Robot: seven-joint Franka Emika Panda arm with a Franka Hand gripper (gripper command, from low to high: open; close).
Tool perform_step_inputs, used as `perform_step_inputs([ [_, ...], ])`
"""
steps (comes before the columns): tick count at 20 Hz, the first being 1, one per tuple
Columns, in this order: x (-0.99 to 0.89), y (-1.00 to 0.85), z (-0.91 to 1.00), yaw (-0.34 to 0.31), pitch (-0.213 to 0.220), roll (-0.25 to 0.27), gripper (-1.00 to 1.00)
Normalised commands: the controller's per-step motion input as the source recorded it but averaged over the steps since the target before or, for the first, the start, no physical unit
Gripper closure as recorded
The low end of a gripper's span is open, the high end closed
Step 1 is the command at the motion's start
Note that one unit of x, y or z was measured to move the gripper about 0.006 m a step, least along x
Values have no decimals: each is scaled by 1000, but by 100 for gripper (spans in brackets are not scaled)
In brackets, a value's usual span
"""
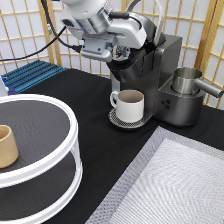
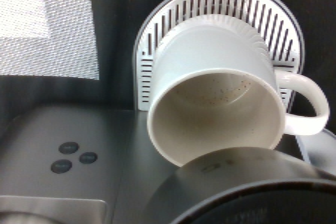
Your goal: Make coffee
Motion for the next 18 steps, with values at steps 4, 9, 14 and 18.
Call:
perform_step_inputs([
  [4, -1, 76, -131, 0, -4, -48, 100],
  [9, 0, 92, -76, -4, -11, -67, -100],
  [14, 0, 190, 0, -24, -10, -102, -100],
  [18, 0, 100, 0, -39, -28, -92, -100],
])
